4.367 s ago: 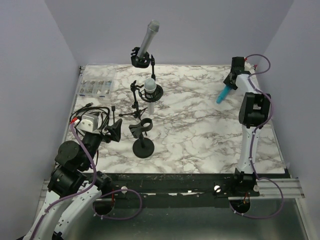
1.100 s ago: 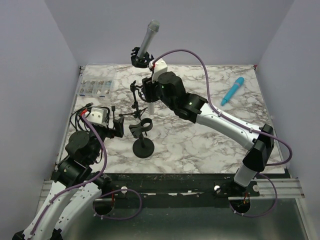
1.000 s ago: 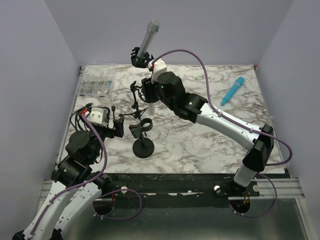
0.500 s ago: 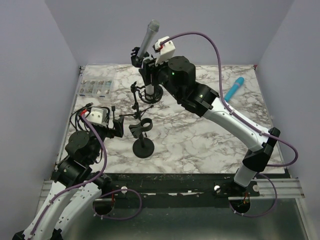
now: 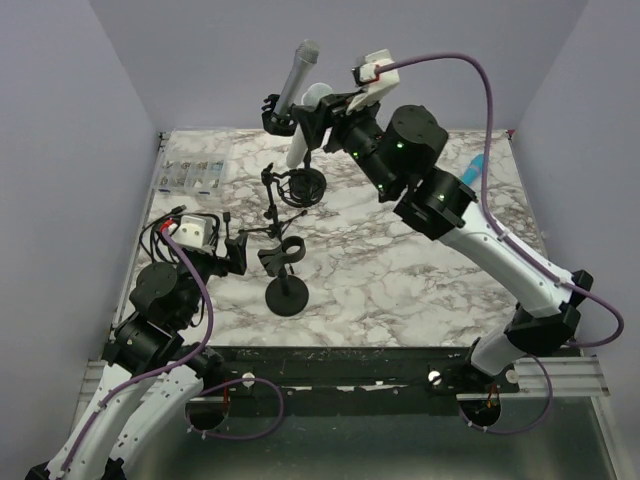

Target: Remove the microphone from the stand

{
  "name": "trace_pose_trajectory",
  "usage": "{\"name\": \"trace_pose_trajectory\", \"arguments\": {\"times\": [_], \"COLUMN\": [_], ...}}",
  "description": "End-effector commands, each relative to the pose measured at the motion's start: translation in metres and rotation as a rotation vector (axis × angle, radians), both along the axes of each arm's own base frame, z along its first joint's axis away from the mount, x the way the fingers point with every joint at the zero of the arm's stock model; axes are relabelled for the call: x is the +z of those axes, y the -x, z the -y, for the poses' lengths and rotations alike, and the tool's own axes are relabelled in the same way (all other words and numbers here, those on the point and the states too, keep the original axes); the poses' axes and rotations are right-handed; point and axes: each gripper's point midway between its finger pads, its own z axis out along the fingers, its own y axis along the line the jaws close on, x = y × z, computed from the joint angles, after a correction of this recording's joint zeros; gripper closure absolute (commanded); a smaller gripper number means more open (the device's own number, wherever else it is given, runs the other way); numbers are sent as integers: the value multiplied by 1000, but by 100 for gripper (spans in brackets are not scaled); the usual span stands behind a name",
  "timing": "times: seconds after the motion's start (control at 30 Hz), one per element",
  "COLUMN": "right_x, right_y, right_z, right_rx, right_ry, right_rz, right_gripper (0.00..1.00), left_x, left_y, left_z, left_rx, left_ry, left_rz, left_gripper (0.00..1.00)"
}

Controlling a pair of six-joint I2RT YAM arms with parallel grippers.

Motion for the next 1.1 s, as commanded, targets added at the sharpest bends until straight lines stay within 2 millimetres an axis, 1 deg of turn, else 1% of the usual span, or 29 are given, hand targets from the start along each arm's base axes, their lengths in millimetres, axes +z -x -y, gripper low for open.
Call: {"name": "trace_pose_trajectory", "arguments": {"times": [0.0,0.03,0.07,0.13,0.17,0.2,0.27,0.43,0.57,0.67,0.77,0.8,0.83,0.87,0.9,0.93,1.03,1.07], "right_x": [71,76,75,75,69,67,55,12,-24,-53,-79,-91,-99,-116,-124,-138,-168,-177], "right_y": [33,37,39,42,39,37,29,6,-14,-34,-63,-73,-83,-94,-103,-113,-135,-143], "right_z": [35,42,46,62,68,78,98,146,175,195,219,223,232,235,243,250,268,277], "right_rx": [23,23,22,-17,-58,-102,-218,-540,-694,-735,-768,-768,-782,-779,-794,-809,-820,-820], "right_ry": [-200,-223,-239,-249,-247,-251,-233,-105,1,49,71,99,102,144,143,155,176,169], "right_rz": [159,175,185,225,227,235,231,200,156,88,-26,-75,-118,-182,-236,-288,-427,-474], "right_gripper": [94,95,95,96,97,98,99,99,99,99,99,99,99,99,99,99,99,99], "left_x": [3,3,3,3,3,2,2,3,3,3,2,3,3,3,2,2,3,2], "left_y": [0,0,0,0,0,0,0,0,0,0,-1,-1,-1,-1,0,-1,0,0], "left_z": [-2,-2,-2,-2,-2,-2,-2,0,3,4,5,6,6,6,6,6,6,6], "left_rx": [6,5,6,6,5,5,1,-8,-22,-27,-31,-34,-34,-35,-35,-36,-35,-34], "left_ry": [1,0,1,1,2,3,2,7,9,10,11,11,11,12,13,12,15,14], "left_rz": [14,14,15,14,14,13,14,14,12,9,8,8,8,7,6,7,7,6], "left_gripper": [1,1,1,1,1,2,1,1,1,1,2,1,1,2,1,2,1,2]}}
